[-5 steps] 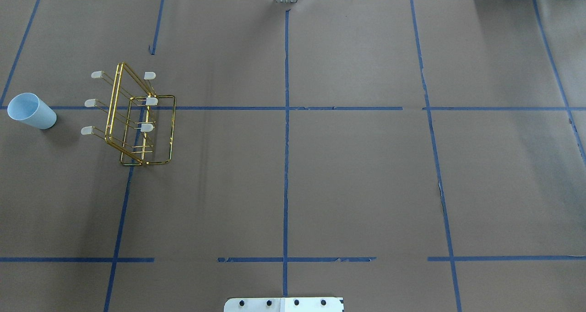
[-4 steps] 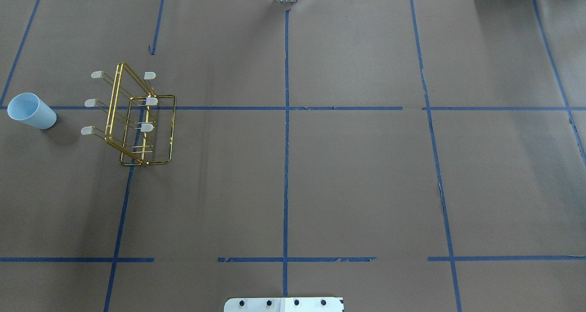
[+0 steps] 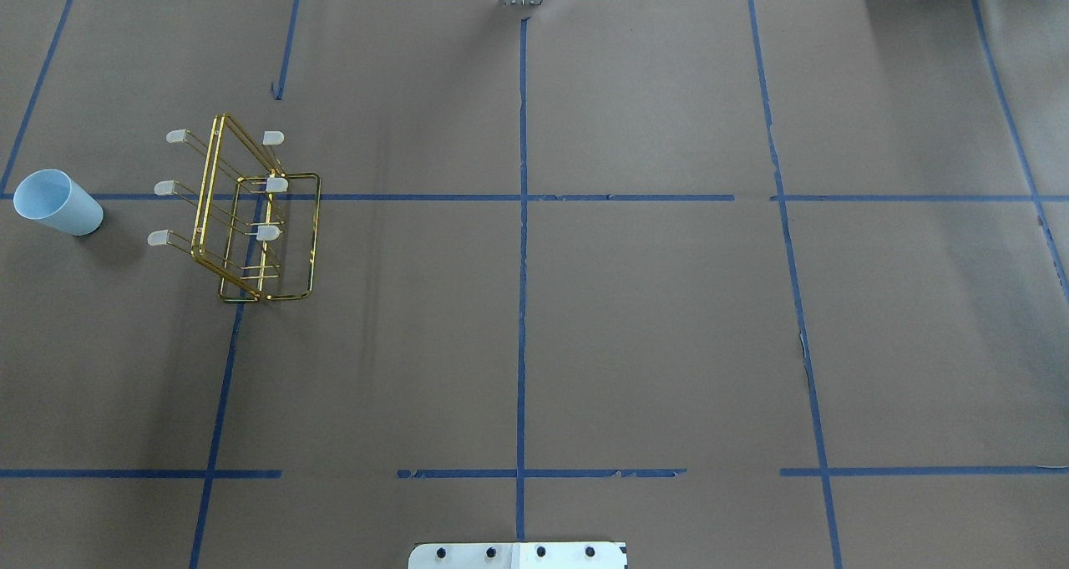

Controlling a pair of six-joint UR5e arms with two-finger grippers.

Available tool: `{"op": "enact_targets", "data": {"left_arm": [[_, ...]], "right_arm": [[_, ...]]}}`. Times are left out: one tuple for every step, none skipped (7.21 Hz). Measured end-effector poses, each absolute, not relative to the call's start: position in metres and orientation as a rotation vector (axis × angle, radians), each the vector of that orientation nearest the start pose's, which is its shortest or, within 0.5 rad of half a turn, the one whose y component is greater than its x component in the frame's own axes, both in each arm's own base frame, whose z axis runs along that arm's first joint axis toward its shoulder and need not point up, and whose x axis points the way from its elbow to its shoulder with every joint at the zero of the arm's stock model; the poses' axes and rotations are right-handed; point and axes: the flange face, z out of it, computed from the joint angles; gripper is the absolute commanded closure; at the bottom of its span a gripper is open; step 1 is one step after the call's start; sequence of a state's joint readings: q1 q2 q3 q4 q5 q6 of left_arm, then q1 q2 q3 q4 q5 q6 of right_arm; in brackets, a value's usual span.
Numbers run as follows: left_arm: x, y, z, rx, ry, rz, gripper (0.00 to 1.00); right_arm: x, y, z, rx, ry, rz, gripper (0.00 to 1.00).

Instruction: Hang cup on cup holder

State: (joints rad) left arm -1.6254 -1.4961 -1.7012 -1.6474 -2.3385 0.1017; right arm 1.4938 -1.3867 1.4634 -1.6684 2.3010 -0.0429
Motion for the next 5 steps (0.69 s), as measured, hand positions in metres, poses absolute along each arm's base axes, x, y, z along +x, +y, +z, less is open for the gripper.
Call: {"op": "enact_targets", "data": {"left_arm": [[-0.09,-0.464,0.615,0.193,0.754,0.075,0.0],[-0.09,-0.465,0.604,0.206,0.747,0.032,0.0],[-0.084,-0.468,0.59,0.231,0.714,-0.006,0.0],[-0.068,-0.471,0.577,0.256,0.675,-0.031,0.0],[-0.046,-0.471,0.566,0.281,0.651,-0.058,0.0]], "right_arm": [[0.023,-0.57,0.627,-0.033,-0.73,-0.107,0.0],[0.023,-0.57,0.627,-0.033,-0.73,-0.106,0.0],[0.023,-0.57,0.627,-0.033,-0.73,-0.107,0.0],[0.023,-0.57,0.627,-0.032,-0.73,-0.108,0.0],[0.022,-0.571,0.626,-0.032,-0.73,-0.108,0.0]]}}
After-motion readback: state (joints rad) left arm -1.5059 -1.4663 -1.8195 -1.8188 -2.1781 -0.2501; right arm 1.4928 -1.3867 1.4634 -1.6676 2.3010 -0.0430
